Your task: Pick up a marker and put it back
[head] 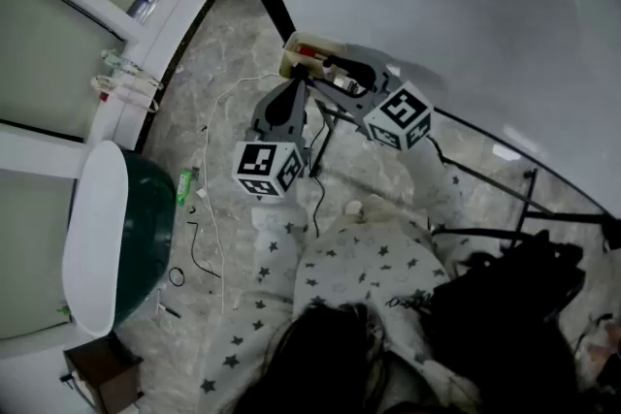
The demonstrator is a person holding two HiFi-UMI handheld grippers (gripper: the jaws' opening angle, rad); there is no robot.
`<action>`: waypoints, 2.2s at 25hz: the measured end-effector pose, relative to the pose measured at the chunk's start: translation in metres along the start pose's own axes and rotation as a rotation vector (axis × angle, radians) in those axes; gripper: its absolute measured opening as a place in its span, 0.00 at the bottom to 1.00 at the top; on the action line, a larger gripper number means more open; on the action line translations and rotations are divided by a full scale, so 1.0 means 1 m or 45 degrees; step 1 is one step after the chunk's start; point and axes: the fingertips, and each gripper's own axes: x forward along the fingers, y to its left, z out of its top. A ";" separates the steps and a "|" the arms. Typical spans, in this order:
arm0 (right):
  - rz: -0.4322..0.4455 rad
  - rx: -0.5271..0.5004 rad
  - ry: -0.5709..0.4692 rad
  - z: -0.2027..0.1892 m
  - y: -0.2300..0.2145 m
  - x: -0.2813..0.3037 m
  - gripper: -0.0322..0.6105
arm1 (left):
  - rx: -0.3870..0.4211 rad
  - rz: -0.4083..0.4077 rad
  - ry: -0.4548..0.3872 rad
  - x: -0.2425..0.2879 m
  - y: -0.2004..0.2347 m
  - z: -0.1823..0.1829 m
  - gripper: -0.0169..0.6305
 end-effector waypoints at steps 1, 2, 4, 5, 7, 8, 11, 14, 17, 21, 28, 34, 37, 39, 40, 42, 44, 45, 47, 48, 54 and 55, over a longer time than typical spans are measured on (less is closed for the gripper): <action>0.000 -0.003 0.019 -0.002 0.001 0.002 0.34 | -0.004 0.010 0.000 -0.001 0.001 -0.001 0.03; -0.002 -0.008 0.037 -0.004 0.001 0.004 0.34 | -0.007 0.018 -0.001 -0.003 0.002 -0.003 0.03; -0.019 -0.029 0.073 -0.008 0.001 0.006 0.33 | -0.008 0.025 -0.003 -0.004 0.002 -0.004 0.03; -0.028 -0.042 0.091 -0.010 0.000 0.006 0.33 | -0.007 0.025 -0.006 -0.004 0.002 -0.003 0.03; -0.029 -0.063 0.124 -0.012 0.002 0.008 0.33 | -0.007 0.024 -0.012 -0.004 0.002 -0.002 0.03; -0.025 -0.070 0.141 -0.012 0.003 0.008 0.33 | -0.008 0.025 -0.015 -0.005 0.002 -0.002 0.03; -0.028 -0.091 0.165 -0.012 0.005 0.009 0.28 | -0.009 0.024 -0.013 -0.005 0.003 -0.002 0.03; -0.022 -0.084 0.162 -0.012 0.008 0.010 0.18 | -0.010 0.017 -0.002 -0.004 0.001 -0.005 0.03; -0.005 -0.048 0.148 -0.011 0.010 0.011 0.17 | -0.008 0.012 0.004 -0.003 0.000 -0.006 0.03; 0.009 -0.022 0.127 -0.008 0.008 0.010 0.16 | -0.009 0.011 0.010 -0.003 0.000 -0.006 0.03; 0.003 0.017 0.085 0.008 0.004 0.007 0.16 | -0.020 -0.013 -0.002 -0.004 -0.005 0.002 0.03; 0.008 0.006 0.040 0.043 0.007 0.002 0.16 | 0.015 -0.034 -0.011 -0.009 -0.017 0.033 0.03; 0.025 0.007 0.001 0.065 0.011 -0.002 0.16 | 0.029 -0.062 -0.040 -0.010 -0.026 0.053 0.03; 0.036 -0.007 -0.019 0.080 0.015 -0.006 0.16 | 0.037 -0.077 -0.059 -0.012 -0.032 0.065 0.03; 0.040 -0.016 -0.029 0.087 0.017 -0.009 0.16 | 0.044 -0.083 -0.066 -0.013 -0.035 0.071 0.03; 0.048 -0.035 -0.051 0.100 0.021 -0.015 0.16 | 0.071 -0.096 -0.067 -0.014 -0.042 0.078 0.03; 0.062 -0.062 -0.070 0.113 0.027 -0.022 0.16 | 0.098 -0.117 -0.063 -0.016 -0.050 0.085 0.03; 0.068 -0.075 -0.077 0.118 0.030 -0.024 0.16 | 0.102 -0.128 -0.070 -0.017 -0.053 0.088 0.03; 0.073 -0.089 -0.091 0.125 0.033 -0.029 0.16 | 0.087 -0.143 -0.094 -0.017 -0.057 0.094 0.03; 0.072 -0.092 -0.096 0.127 0.034 -0.031 0.16 | 0.073 -0.147 -0.099 -0.017 -0.058 0.096 0.03; 0.057 -0.097 -0.097 0.126 0.029 -0.034 0.16 | 0.049 -0.165 -0.079 -0.010 -0.054 0.087 0.03; 0.056 -0.094 -0.094 0.125 0.028 -0.034 0.16 | 0.055 -0.167 -0.074 -0.009 -0.054 0.086 0.03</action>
